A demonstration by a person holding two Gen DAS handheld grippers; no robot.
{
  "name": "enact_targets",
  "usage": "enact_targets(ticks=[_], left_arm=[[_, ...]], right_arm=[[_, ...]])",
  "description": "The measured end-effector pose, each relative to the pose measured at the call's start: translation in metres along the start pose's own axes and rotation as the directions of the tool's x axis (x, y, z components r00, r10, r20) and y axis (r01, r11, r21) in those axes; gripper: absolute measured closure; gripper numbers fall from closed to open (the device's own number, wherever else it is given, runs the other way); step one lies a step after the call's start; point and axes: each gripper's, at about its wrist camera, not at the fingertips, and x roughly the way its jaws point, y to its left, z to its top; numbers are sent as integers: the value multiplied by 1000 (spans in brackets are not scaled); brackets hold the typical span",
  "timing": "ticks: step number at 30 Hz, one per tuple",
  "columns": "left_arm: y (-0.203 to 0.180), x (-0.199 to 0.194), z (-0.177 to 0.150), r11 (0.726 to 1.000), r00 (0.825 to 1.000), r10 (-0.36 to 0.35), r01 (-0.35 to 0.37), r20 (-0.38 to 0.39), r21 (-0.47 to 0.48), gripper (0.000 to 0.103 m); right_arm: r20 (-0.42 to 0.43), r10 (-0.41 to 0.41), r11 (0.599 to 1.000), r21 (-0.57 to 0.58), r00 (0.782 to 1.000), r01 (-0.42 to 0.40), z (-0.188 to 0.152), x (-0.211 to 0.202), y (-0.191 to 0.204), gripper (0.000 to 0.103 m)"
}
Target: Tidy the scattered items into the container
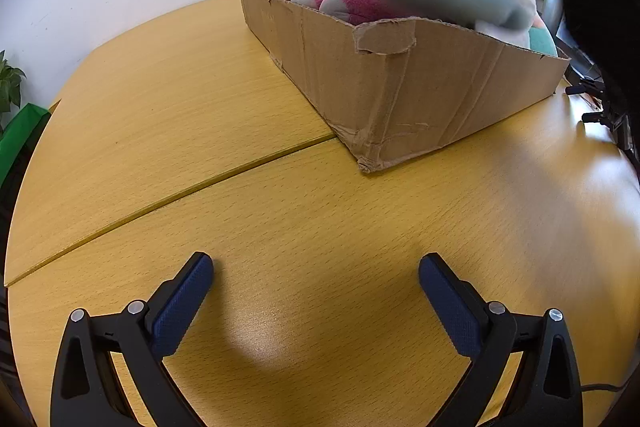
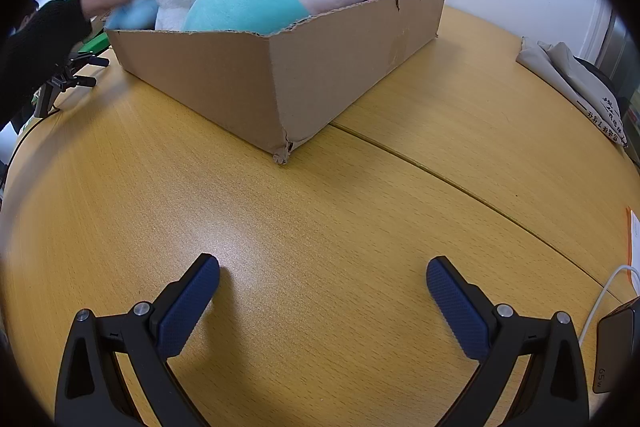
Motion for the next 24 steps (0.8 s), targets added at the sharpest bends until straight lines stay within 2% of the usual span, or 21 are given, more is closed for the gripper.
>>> enact_targets(ticks=[24], left_arm=[[-1, 3, -2, 1000, 1000, 2, -2, 1, -2, 0]], right_arm=[[0, 0, 1000, -1, 1000, 0, 1, 1, -1, 0]])
